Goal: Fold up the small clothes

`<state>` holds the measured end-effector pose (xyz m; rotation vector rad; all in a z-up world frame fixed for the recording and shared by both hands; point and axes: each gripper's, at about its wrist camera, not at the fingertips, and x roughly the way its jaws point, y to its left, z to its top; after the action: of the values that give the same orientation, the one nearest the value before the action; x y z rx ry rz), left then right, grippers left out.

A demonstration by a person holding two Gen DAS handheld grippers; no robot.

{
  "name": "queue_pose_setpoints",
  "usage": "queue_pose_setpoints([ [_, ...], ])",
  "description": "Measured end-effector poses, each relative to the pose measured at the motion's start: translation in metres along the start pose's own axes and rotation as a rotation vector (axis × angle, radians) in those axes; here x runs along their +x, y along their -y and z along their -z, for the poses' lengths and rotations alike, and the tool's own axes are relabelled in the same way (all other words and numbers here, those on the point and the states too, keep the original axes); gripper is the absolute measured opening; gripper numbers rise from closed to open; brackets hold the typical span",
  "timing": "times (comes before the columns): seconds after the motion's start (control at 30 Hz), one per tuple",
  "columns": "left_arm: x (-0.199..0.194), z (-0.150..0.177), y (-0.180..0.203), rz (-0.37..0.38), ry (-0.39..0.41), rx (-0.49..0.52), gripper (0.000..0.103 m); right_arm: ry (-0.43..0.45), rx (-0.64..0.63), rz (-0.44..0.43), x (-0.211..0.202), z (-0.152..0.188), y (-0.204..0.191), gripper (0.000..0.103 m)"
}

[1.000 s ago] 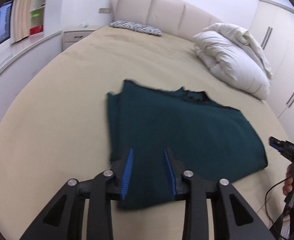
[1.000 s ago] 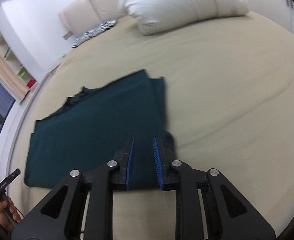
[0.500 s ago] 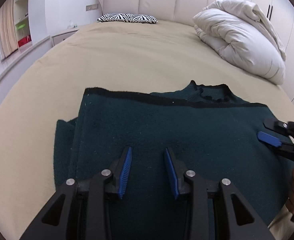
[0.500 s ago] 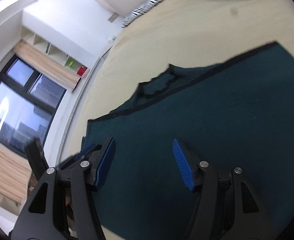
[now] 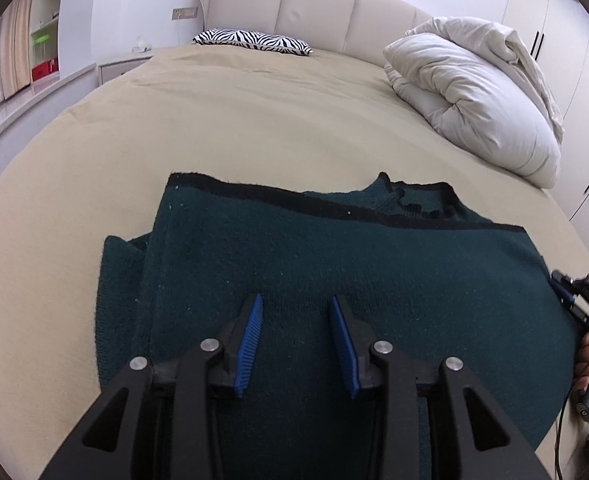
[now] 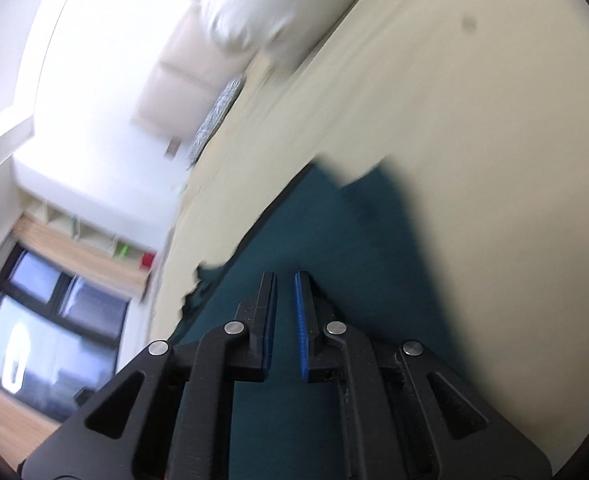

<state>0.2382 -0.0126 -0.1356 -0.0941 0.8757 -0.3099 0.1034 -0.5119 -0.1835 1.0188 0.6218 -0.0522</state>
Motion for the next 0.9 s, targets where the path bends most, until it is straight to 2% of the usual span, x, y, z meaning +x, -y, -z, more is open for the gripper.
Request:
queue_pose_setpoints([
  [0.07, -0.009, 0.0, 0.002, -0.004, -0.013, -0.006, 0.038, 0.047, 0.084, 0.021, -0.021, -0.003, 0.017, 0.008],
  [0.13, -0.024, 0.003, 0.009, 0.029, -0.015, -0.029, 0.038, 0.061, 0.038, 0.109, -0.037, 0.001, 0.006, 0.016],
  [0.17, -0.034, 0.008, 0.014, 0.063, -0.007, -0.038, 0.038, 0.049, -0.014, 0.1, -0.046, 0.009, -0.009, 0.016],
  [0.2, -0.042, 0.015, 0.021, 0.085, -0.002, -0.037, 0.039, 0.031, -0.04, 0.056, -0.056, 0.015, -0.019, 0.016],
  [0.3, -0.057, 0.042, 0.048, 0.123, -0.023, 0.007, 0.041, -0.099, -0.164, -0.111, -0.061, 0.059, -0.073, 0.017],
  [0.37, -0.056, 0.06, 0.057, 0.121, -0.057, 0.013, 0.041, -0.204, -0.245, -0.145, -0.05, 0.092, -0.102, 0.025],
  [0.43, -0.053, 0.07, 0.055, 0.101, -0.083, 0.004, 0.041, -0.321, -0.27, -0.189, -0.028, 0.121, -0.114, 0.025],
  [0.5, -0.055, 0.074, 0.049, 0.111, -0.094, -0.013, 0.041, -0.389, -0.274, -0.142, -0.008, 0.138, -0.114, 0.025],
  [0.53, -0.057, 0.075, 0.045, 0.113, -0.099, -0.017, 0.039, -0.419, -0.247, -0.086, 0.005, 0.143, -0.103, 0.025],
  [0.6, -0.062, 0.076, 0.035, 0.109, -0.102, -0.031, 0.037, -0.399, -0.178, -0.049, 0.006, 0.14, -0.084, 0.022],
  [0.67, -0.066, 0.082, 0.025, 0.117, -0.098, -0.054, 0.036, -0.324, -0.112, -0.044, -0.015, 0.126, -0.062, 0.023],
  [0.73, -0.069, 0.086, 0.02, 0.132, -0.092, -0.073, 0.035, -0.239, -0.127, 0.024, -0.042, 0.107, -0.054, 0.023],
  [0.83, -0.072, 0.088, 0.02, 0.125, -0.085, -0.079, 0.036, -0.088, -0.207, 0.095, -0.085, 0.08, -0.057, 0.031],
  [0.9, -0.072, 0.089, 0.023, 0.12, -0.084, -0.075, 0.041, 0.002, -0.27, 0.187, -0.107, 0.059, -0.059, 0.056],
])
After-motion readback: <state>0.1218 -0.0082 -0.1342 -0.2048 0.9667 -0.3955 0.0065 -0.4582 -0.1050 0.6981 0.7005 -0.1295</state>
